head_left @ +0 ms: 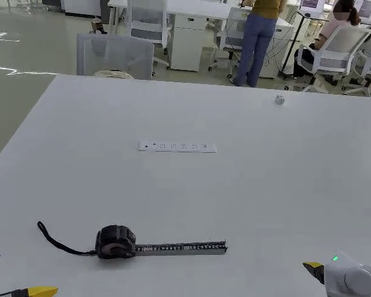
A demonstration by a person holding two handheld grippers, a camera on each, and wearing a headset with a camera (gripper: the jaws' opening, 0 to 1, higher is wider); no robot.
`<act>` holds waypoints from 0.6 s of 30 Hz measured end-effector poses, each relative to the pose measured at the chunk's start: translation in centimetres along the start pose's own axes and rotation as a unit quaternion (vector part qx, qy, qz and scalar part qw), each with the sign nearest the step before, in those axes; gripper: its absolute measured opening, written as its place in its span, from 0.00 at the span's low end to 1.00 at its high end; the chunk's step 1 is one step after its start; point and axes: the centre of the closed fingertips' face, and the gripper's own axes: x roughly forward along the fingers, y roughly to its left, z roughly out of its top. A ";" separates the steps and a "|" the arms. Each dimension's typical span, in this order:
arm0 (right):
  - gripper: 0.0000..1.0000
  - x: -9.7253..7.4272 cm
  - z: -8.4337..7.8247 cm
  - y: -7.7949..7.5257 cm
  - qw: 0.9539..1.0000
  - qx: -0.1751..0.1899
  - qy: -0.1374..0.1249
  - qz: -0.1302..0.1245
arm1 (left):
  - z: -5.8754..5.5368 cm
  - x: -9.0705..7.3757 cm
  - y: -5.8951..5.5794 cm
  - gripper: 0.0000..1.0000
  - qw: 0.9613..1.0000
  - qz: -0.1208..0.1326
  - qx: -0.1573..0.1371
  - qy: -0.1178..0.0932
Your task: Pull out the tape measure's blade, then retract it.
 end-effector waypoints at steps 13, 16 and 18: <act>1.00 -1.4 -0.2 0.5 1.000 0.001 -0.005 0.000 | -1.1 -0.5 0.1 1.00 1.000 0.007 -0.006 0.005; 1.00 -1.4 -0.6 0.3 1.000 0.001 0.000 -0.003 | -1.3 -0.6 0.3 1.00 1.000 0.008 -0.006 0.010; 1.00 -1.4 -0.6 0.3 1.000 0.000 0.000 -0.004 | -1.2 -0.7 0.5 1.00 1.000 0.010 -0.006 0.010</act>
